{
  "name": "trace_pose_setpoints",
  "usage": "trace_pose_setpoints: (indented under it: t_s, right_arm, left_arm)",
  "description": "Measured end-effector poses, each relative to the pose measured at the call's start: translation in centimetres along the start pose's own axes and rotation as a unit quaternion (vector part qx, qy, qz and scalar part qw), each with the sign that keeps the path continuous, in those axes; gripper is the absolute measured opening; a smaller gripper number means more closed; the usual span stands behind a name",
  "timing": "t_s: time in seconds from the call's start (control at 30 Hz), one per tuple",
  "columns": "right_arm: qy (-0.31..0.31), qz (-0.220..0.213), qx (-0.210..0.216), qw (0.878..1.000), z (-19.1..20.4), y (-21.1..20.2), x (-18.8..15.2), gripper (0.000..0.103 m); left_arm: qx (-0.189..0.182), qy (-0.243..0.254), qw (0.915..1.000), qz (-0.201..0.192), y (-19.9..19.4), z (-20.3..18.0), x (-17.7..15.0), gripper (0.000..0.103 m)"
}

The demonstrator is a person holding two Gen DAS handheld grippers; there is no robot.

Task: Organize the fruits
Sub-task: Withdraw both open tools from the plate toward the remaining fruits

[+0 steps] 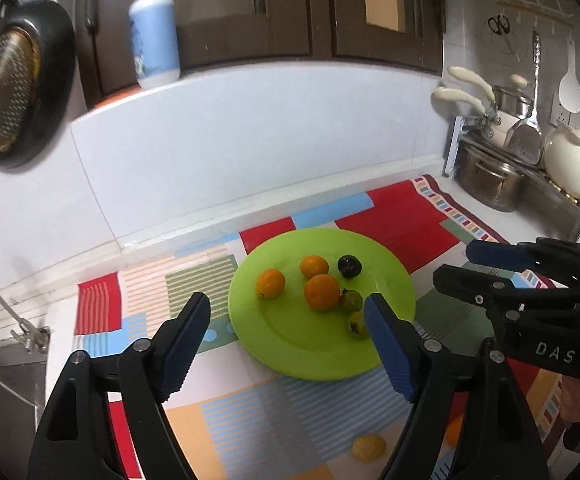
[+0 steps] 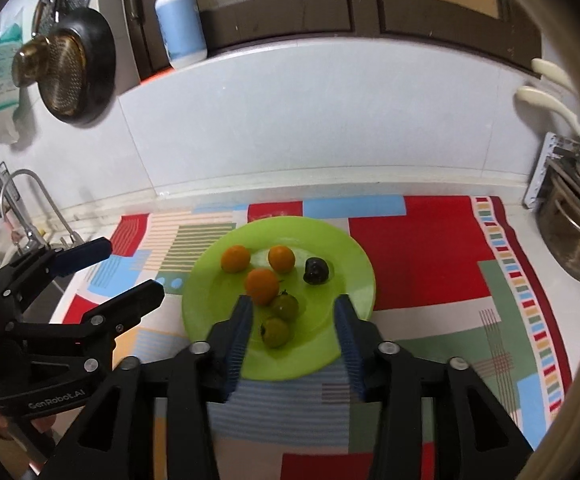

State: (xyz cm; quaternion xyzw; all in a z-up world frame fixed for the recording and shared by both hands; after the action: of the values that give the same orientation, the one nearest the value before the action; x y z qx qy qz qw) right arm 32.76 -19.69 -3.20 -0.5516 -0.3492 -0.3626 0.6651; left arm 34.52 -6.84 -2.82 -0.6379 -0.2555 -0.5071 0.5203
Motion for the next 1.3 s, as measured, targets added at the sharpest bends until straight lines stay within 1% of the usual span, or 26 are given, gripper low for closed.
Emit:
trace_pose_setpoints:
  t_s: [0.03, 0.2, 0.4, 0.5, 0.77, 0.93, 1.13, 1.3]
  right_arm:
    - [-0.001, -0.005, -0.002, 1.0, 0.1, -0.7, 0.0, 0.05]
    - [-0.003, -0.017, -0.008, 1.0, 0.5, -3.1, -0.3, 0.05]
    - [-0.012, -0.026, -0.007, 1.0, 1.1, -6.1, -1.3, 0.05]
    - [-0.014, -0.029, -0.01, 0.999, 1.2, -7.2, -1.9, 0.05]
    - [-0.042, -0.033, -0.006, 0.999, 1.7, -9.9, -3.7, 0.05]
    - [-0.058, -0.032, -0.006, 0.998, 1.6, -11.1, -5.0, 0.05]
    - [-0.069, -0.027, -0.004, 0.997, 1.8, -11.8, -6.7, 0.05]
    - [-0.084, -0.019, -0.007, 0.996, 1.7, -12.1, -8.2, 0.05]
  left_arm:
    - [0.003, 0.001, 1.0, -0.002, -0.4, 0.0, 0.1, 0.085]
    - [0.01, -0.003, 0.9998, -0.015, -3.1, -0.4, 0.2, 0.087]
    - [0.017, 0.002, 0.9996, -0.022, -5.7, -1.2, -0.3, 0.094]
    - [0.015, 0.003, 0.9996, -0.023, -6.6, -1.7, -0.7, 0.094]
    - [0.016, 0.005, 0.9995, -0.028, -9.3, -2.9, -2.3, 0.094]
    - [0.026, 0.016, 0.9989, -0.036, -10.7, -3.6, -3.3, 0.094]
    - [0.027, 0.03, 0.9984, -0.039, -11.5, -4.5, -4.6, 0.094]
    - [0.016, 0.035, 0.9989, -0.028, -11.4, -5.3, -5.9, 0.094]
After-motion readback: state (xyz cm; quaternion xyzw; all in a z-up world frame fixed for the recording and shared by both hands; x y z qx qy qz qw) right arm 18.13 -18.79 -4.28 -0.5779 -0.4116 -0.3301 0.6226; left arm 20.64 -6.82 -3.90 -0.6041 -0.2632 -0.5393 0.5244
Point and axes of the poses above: each gripper's, at about its wrist camera, not at the fingertips, and y roughly the way its jaws point, z to its left, x to its top, the point moved 4 cm from there along y, roughly the way its jaws point, and after that the axes turned 15 degrees about -z, right-handed, at the moved point
